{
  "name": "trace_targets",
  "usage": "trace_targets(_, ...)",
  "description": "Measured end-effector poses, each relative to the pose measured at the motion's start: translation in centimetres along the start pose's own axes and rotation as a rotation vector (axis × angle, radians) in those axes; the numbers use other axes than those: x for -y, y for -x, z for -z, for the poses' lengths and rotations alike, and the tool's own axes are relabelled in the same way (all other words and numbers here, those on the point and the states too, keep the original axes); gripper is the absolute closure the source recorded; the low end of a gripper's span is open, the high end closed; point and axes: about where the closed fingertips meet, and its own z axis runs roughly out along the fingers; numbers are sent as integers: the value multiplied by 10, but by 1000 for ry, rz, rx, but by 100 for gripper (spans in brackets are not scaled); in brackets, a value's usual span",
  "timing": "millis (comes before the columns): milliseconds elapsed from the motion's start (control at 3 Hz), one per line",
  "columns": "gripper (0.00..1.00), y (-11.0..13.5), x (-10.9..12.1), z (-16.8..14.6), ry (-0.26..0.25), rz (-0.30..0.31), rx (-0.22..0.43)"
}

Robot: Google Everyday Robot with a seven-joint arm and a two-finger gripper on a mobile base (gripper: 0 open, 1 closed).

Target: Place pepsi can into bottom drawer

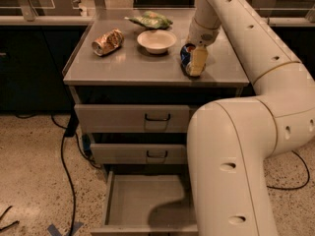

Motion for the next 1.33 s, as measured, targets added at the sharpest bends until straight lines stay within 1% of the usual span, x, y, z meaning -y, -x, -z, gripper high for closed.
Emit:
trace_targets(333,100,1,1,5,0,0,0)
trace_targets(667,100,-12,0,35,-48,-6,26)
trace_targets(1000,100,-37,-12,75,-119,21,97)
trace_targets(1333,100,-73,-36,111,-188,62,172)
